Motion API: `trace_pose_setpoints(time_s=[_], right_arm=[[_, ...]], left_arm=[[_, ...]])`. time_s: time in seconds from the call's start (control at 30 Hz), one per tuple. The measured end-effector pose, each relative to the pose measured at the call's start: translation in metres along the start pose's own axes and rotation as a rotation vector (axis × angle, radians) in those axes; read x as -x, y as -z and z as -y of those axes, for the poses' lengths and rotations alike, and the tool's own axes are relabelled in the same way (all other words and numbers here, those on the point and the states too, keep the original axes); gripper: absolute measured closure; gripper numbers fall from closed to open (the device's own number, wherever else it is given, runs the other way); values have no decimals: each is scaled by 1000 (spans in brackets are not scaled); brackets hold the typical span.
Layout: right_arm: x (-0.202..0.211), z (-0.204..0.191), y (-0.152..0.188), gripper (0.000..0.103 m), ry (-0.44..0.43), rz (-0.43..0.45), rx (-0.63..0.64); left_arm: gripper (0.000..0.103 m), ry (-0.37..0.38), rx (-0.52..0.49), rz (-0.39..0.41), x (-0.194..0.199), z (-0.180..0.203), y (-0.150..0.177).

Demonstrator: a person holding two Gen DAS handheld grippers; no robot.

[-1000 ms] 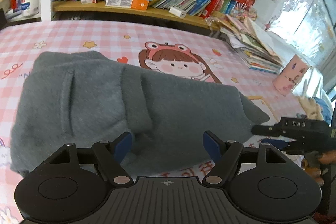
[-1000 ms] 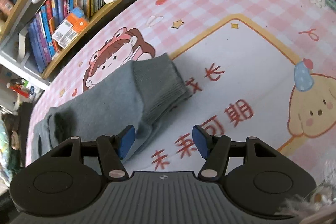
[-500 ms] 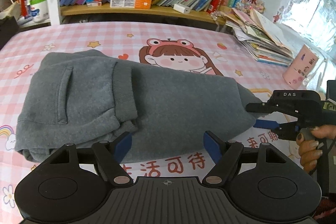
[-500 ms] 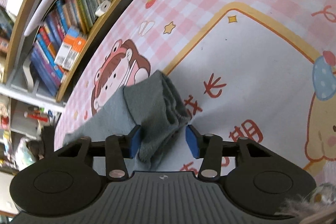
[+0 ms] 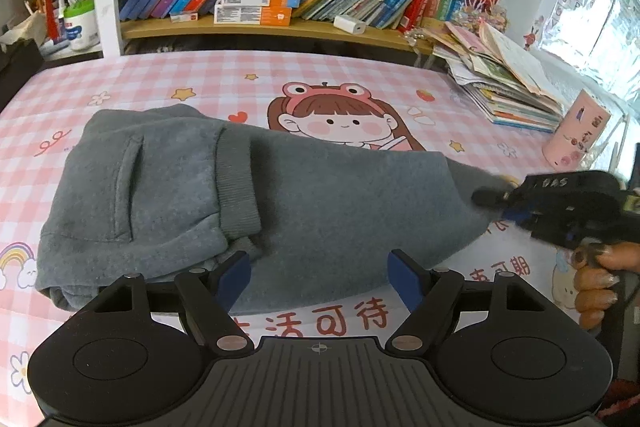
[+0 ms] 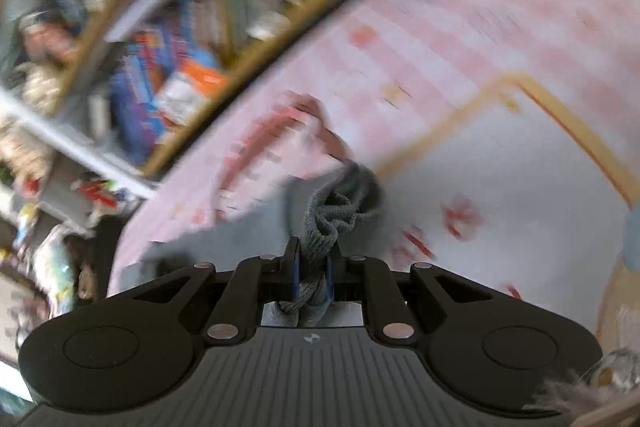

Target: Fold clothes

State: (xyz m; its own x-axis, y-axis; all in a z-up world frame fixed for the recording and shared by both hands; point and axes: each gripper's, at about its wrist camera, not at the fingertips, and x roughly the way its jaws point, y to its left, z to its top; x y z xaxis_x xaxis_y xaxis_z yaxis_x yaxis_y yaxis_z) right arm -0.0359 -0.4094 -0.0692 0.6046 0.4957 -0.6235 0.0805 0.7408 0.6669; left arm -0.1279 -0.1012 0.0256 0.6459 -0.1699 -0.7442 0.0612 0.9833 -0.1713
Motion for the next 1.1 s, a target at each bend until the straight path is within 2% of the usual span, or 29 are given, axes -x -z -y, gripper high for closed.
trace_pose_setpoints(time_s=[0.1,0.17,0.2,0.33,0.5,0.53,0.57,0.67,0.8,0.97,1.1], right_arm=[[-6,14,-1,87,1,-32,-95],[-8,18,-1,72,5,-42,-134],[-9,20,0,69,5,-49,-147],[-19,24,2,68,-23,-78,-201],[-31,14,2,70,-38,-87,-187],[-32,12,2,75,-30,-84,-173],[-33,10,3,84,-21,-81,-158],[-29,12,0,89,-22,-50,-151],[-15,12,-6,90,-19,5,-135],[-6,13,-6,90,7,12,-141],[7,-13,-5,90,-33,58,-67]], left_arm=[[26,-1,-3,-1,0,0,0],[26,-2,-4,-4,0,0,0],[26,-1,-5,-5,0,0,0],[26,1,-5,-7,0,-2,1],[26,-6,3,-5,2,-5,3],[26,-11,7,-2,3,-7,4],[26,-14,11,0,4,-8,4],[26,-27,34,7,8,-14,6],[26,-34,58,11,10,-21,8],[26,-19,65,18,10,-25,10],[26,-11,65,64,16,-31,8]])
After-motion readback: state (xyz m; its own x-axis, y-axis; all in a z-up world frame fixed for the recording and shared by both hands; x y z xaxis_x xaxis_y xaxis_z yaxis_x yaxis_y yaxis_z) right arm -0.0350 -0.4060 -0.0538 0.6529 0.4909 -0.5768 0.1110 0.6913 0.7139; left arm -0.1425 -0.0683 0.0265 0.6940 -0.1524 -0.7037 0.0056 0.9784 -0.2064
